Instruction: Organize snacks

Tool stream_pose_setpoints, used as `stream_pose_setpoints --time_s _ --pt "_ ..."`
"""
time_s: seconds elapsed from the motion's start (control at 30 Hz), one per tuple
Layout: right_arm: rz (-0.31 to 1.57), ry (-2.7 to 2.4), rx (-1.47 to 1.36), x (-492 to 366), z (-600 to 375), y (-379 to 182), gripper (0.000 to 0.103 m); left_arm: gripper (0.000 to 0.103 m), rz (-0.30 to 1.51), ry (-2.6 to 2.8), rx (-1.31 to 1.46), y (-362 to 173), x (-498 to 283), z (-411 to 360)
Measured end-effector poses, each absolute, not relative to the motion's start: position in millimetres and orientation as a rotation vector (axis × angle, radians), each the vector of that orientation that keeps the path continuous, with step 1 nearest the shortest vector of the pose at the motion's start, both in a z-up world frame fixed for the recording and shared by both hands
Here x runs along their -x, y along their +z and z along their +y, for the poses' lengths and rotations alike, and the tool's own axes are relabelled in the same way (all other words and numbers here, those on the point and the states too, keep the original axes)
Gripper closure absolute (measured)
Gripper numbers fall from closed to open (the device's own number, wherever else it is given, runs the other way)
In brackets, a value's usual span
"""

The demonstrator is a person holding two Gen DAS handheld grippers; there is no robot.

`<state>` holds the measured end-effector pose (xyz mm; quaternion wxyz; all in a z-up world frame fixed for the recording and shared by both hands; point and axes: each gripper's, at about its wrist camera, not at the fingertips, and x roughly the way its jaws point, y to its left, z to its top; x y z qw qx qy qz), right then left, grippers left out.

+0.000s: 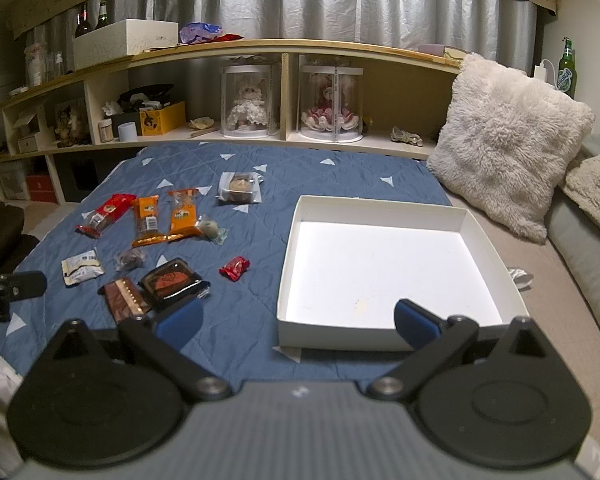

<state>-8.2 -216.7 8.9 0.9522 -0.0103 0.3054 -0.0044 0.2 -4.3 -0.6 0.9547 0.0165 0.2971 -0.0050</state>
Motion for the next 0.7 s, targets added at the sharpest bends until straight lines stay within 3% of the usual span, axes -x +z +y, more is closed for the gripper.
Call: stream_pose_setpoints --time_s 0.7 --pt "0.612 0.095 0.071 -22.9 -206.0 9.3 0.001 0.0 0.584 0.077 -0.081 11.3 -41.1 -7.0"
